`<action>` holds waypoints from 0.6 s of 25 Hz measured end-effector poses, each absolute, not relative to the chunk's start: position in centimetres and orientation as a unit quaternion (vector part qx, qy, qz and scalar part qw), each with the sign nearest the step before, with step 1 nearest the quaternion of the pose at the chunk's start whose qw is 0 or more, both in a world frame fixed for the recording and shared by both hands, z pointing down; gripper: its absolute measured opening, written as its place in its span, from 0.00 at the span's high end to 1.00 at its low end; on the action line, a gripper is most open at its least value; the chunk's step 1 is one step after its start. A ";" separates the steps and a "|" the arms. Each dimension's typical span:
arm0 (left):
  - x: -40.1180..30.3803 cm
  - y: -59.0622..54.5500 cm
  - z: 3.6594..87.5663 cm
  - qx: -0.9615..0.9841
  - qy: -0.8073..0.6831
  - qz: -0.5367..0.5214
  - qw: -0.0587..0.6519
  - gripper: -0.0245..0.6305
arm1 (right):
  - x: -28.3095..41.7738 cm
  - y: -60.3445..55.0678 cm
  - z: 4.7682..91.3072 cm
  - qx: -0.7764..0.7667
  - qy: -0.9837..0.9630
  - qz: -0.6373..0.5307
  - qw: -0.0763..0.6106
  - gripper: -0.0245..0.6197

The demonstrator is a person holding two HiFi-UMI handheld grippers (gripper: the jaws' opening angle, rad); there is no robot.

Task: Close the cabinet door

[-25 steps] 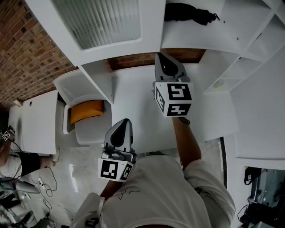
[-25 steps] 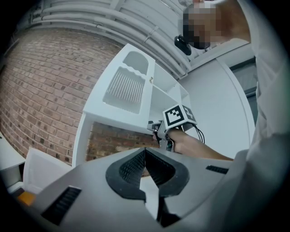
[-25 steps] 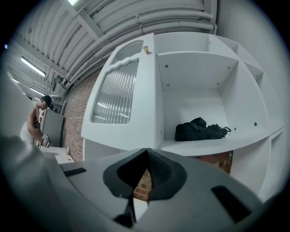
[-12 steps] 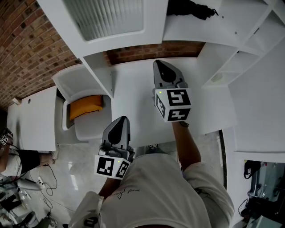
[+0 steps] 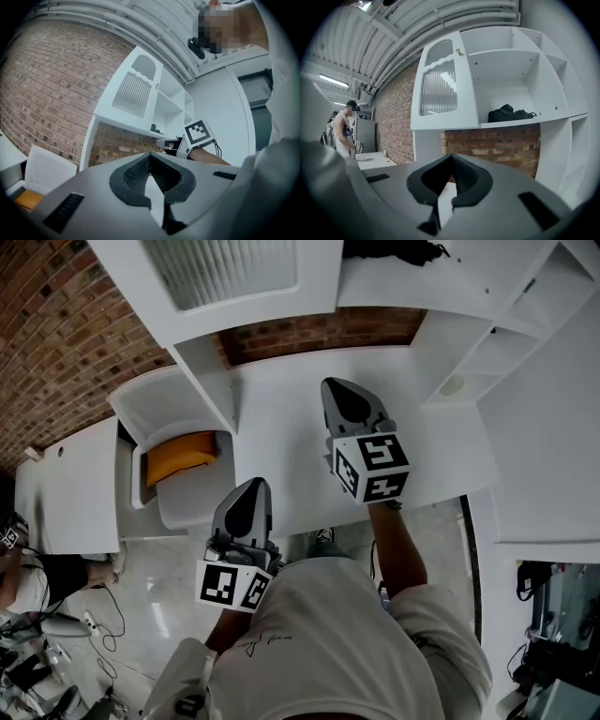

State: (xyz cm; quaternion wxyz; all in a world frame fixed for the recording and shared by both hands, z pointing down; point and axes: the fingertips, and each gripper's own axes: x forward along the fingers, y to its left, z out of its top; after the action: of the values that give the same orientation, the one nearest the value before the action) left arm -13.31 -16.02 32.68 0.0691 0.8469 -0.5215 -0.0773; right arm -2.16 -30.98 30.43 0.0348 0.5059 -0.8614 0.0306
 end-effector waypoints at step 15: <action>-15.4 -13.0 32.7 0.848 -0.518 -0.083 0.074 0.94 | -3.7 -23.4 33.4 0.473 -0.876 0.067 0.064 0.93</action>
State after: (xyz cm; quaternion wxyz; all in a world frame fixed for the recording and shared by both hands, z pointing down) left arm -15.36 -12.95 32.74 0.0735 0.8480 -0.5182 -0.0834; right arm -3.66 -23.41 33.35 0.0639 0.4728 -0.8763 0.0671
